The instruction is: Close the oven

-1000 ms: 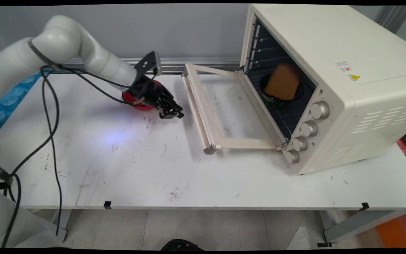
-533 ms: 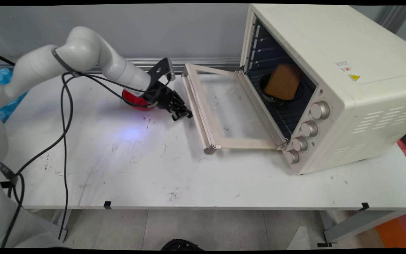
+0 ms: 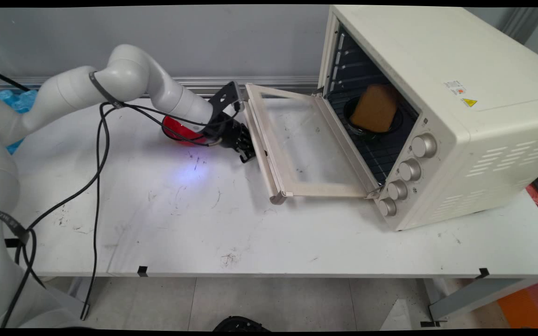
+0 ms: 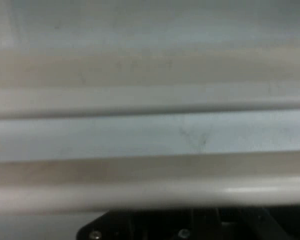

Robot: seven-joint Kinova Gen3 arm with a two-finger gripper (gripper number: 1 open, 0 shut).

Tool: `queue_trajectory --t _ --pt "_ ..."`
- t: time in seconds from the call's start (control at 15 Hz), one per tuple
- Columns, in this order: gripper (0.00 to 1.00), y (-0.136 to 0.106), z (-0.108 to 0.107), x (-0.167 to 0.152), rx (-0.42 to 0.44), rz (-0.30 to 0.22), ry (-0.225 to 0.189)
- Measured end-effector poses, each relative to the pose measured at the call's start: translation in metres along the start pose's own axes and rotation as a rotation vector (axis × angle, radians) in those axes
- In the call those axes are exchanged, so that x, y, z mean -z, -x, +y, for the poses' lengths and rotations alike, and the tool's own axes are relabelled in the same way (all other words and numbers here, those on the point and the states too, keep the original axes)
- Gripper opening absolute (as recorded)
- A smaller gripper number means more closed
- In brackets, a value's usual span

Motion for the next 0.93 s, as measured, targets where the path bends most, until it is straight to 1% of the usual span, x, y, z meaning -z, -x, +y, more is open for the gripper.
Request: queue_trajectory --t 0.27,0.53,0.67,0.93 --pt "0.00 -0.006 0.000 -0.007 -0.001 0.017 -0.001" --pt "0.00 -0.014 -0.001 -0.003 -0.006 0.039 -0.006" --pt "0.00 -0.021 -0.002 0.002 -0.010 0.054 -0.010" --pt "0.00 -0.042 -0.005 0.013 -0.008 0.085 -0.018"
